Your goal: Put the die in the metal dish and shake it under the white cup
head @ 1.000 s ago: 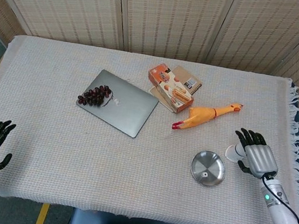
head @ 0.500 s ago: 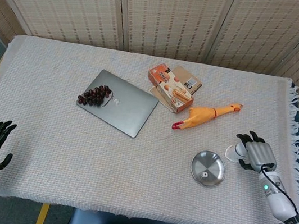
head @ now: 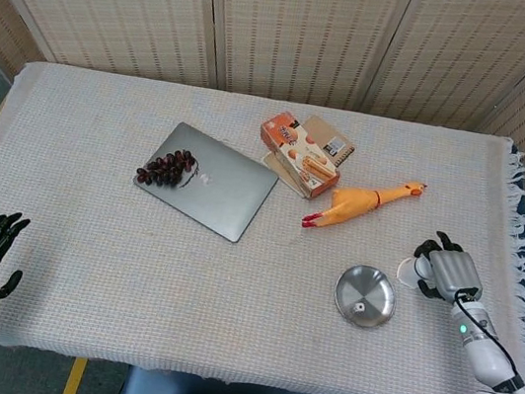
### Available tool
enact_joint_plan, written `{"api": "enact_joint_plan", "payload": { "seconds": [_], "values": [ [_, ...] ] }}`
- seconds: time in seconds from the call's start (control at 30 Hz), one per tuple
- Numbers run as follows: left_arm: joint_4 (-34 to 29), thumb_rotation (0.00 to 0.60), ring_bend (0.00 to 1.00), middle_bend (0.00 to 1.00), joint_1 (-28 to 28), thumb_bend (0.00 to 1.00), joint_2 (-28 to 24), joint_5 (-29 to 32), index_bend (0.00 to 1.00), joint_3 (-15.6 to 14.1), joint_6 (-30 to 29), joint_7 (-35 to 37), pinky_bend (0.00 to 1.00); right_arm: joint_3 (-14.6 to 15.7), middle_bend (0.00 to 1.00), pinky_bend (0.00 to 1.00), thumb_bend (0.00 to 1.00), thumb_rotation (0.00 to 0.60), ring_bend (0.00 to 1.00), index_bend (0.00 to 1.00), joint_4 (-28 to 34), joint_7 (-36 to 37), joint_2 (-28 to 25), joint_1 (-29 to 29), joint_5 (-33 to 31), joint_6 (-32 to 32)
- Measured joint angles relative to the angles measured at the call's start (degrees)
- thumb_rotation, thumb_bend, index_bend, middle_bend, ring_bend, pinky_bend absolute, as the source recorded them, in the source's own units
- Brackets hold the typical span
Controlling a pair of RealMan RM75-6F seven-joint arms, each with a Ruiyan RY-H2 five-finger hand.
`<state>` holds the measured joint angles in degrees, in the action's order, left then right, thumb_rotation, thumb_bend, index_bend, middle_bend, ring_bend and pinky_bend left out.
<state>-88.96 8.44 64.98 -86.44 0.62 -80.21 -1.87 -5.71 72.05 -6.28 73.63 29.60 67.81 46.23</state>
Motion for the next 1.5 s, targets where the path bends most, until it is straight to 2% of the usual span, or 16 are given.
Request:
{"api": "enact_joint_plan", "payload": {
  "seconds": [0.17,0.4,0.77,1.03,1.2,1.33,1.5],
  "values": [
    [0.0,0.600,0.00,0.00,-0.1,0.41,-0.1,0.1,0.00,0.0,-0.1,0.2,0.10,-0.2,0.25,0.28,0.23,0.600,0.05,0.38,-0.6,0.2,0.9,-0.2,0.3,1.7],
    [0.0,0.600,0.00,0.00,0.0,0.41,-0.1,0.1,0.00,0.0,0.1,0.3,0.10,-0.2,0.30,0.44,0.23,0.600,0.14,0.43,-1.0,0.4,1.6,-0.6,0.1,2.3],
    [-0.1,0.600,0.00,0.00,0.0,0.41,-0.1,0.0,0.00,-0.1,0.0,0.3,0.10,-0.9,0.33,0.45,0.24,0.600,0.19,0.48,0.9,2.9,0.4,-1.3,1.4,5.0],
    [-0.1,0.600,0.00,0.00,0.0,0.41,0.1,0.2,0.00,0.0,0.1,-0.2,0.10,0.0,0.33,0.45,0.24,0.600,0.19,0.47,10.5,10.5,-6.6,-2.2,7.4,6.4],
    [-0.2,0.600,0.00,0.00,0.2,0.41,0.3,0.0,0.00,-0.1,0.3,-0.5,0.11,2.5,0.33,0.45,0.24,0.600,0.19,0.47,18.3,14.8,-12.6,-2.2,14.1,5.6],
    [-0.2,0.600,0.00,0.00,0.2,0.41,0.3,0.0,0.00,-0.2,0.5,-0.3,0.11,4.7,0.33,0.45,0.24,0.600,0.19,0.47,21.8,14.6,-13.6,-1.9,18.4,5.1],
    [-0.1,0.600,0.00,0.00,0.2,0.41,0.1,-0.1,0.00,-0.2,0.3,0.2,0.11,5.6,0.33,0.45,0.24,0.600,0.19,0.47,22.3,10.2,-12.0,-1.4,19.5,4.8]
  ]
}}
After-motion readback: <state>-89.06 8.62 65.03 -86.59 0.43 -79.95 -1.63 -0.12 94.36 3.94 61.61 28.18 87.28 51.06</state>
